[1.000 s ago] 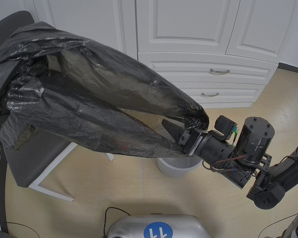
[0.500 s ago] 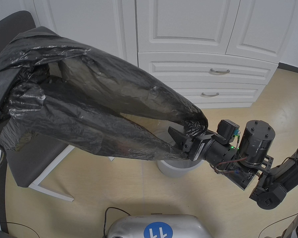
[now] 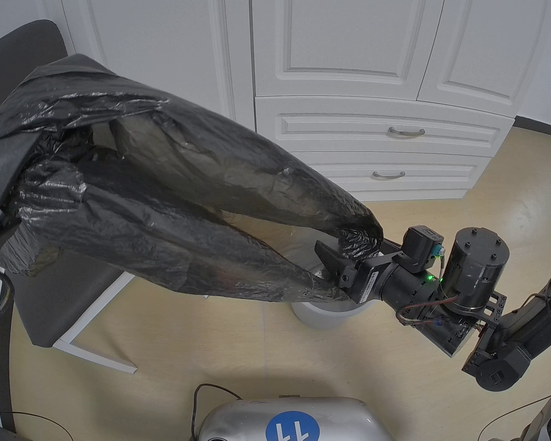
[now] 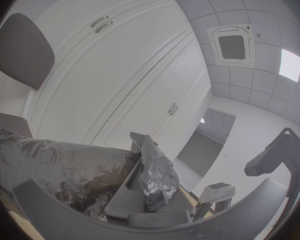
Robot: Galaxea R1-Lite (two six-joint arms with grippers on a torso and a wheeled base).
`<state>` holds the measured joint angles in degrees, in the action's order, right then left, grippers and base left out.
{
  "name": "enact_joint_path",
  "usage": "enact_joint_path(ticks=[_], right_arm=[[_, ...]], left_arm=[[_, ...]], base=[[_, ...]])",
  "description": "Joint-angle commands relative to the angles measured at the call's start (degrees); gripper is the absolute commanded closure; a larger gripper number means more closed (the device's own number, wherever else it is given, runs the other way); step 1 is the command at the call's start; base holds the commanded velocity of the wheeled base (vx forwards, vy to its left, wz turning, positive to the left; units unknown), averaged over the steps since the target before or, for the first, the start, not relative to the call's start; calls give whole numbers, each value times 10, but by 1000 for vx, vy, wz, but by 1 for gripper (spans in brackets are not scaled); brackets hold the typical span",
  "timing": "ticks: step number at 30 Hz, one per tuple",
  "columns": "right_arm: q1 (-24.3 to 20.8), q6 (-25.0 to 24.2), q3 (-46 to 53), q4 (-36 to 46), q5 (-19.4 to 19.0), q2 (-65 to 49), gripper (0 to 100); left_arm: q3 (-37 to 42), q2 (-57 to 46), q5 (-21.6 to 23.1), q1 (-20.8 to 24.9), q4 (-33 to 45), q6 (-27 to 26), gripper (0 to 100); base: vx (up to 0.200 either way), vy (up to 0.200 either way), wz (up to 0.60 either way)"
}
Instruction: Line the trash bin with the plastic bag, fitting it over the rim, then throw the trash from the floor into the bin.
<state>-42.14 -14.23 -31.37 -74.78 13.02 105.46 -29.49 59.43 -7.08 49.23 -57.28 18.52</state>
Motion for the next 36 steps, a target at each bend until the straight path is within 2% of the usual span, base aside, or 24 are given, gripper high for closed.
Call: enact_joint_path(ticks=[1,9,14,15,24,33,36], right_arm=[[-2,0,0,-1,1,-6,0],[-5,2,6,-1,0,-12,0],[-22,0,13,-3,-1,-12,0],[-24,-1,13,-2,-1,-11,100],[-22,-5,11,5,-1,-19,100],[-15,1,9,54,0,-123,100],[-2,5,1,100,0,-188,100]], left_arm=[[1,3,0,0,0,0,100],[4,4,0,0,0,0,100],[5,6,0,0,0,0,100],[5,5,0,0,0,0,100],[4,5,0,0,0,0,100],[12,9,0,-1,0,1,100],[24,17,1,-1,4,2,100]], base=[[0,0,0],[0,0,0],[0,0,0],[0,0,0],[0,0,0],[0,0,0],[0,0,0]])
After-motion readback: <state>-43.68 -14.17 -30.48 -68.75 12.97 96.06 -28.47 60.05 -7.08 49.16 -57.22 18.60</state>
